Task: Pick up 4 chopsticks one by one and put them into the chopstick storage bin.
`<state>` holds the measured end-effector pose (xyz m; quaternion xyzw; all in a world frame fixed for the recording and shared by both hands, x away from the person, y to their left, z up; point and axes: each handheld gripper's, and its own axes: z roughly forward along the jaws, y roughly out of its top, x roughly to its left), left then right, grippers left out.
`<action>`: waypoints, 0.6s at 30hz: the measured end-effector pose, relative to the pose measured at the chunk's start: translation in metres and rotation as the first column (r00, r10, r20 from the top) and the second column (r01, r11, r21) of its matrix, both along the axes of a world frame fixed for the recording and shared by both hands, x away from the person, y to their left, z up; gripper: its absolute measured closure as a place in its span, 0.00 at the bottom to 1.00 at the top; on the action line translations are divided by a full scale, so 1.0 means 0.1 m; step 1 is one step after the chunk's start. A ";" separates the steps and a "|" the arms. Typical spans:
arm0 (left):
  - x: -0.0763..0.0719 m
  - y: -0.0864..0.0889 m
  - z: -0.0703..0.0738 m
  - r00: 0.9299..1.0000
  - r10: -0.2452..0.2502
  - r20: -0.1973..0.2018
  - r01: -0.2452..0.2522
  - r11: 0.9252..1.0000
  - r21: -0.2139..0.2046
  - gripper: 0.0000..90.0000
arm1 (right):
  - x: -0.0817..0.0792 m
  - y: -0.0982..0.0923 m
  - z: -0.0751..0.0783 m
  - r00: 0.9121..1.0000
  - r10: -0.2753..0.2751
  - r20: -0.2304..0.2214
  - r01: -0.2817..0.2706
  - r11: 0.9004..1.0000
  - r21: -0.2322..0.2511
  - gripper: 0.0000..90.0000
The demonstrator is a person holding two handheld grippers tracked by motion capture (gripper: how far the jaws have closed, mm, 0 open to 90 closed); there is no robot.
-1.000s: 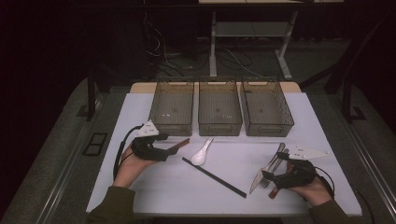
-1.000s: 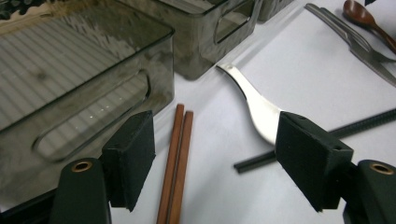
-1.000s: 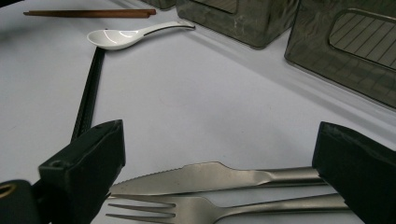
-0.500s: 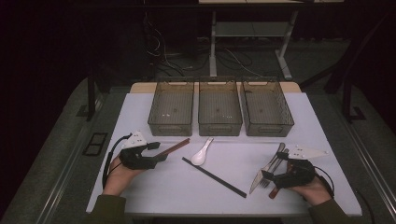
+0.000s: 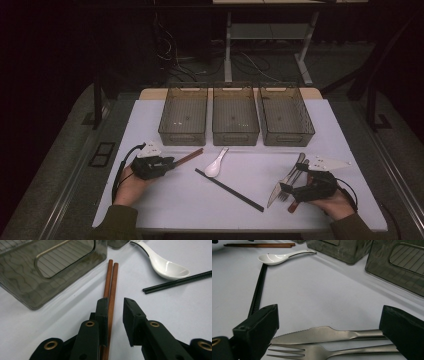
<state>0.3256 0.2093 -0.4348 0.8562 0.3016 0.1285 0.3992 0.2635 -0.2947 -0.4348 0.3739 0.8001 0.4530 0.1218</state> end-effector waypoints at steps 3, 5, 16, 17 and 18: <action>0.01 0.00 -0.01 1.000 -0.008 -0.009 0.008 1.000 0.022 0.84 | 0.00 0.00 0.00 1.000 0.000 -0.005 0.000 1.000 0.000 0.03; 0.02 0.00 -0.02 1.000 -0.004 -0.009 0.004 1.000 0.026 0.85 | 0.00 0.00 0.00 1.000 0.000 -0.004 0.000 1.000 0.001 0.03; 0.06 -0.01 -0.07 1.000 -0.012 -0.017 0.013 0.998 0.053 0.87 | 0.00 0.00 0.00 1.000 0.005 -0.006 -0.005 1.000 0.000 0.03; 0.06 -0.01 -0.07 1.000 -0.014 -0.018 0.015 0.998 0.057 0.87 | 0.01 0.00 0.00 1.000 0.005 -0.006 -0.005 1.000 0.000 0.03; 0.06 -0.01 -0.07 1.000 -0.014 -0.017 0.015 0.998 0.057 0.87 | 0.00 0.00 0.00 1.000 0.005 -0.006 -0.005 1.000 -0.001 0.03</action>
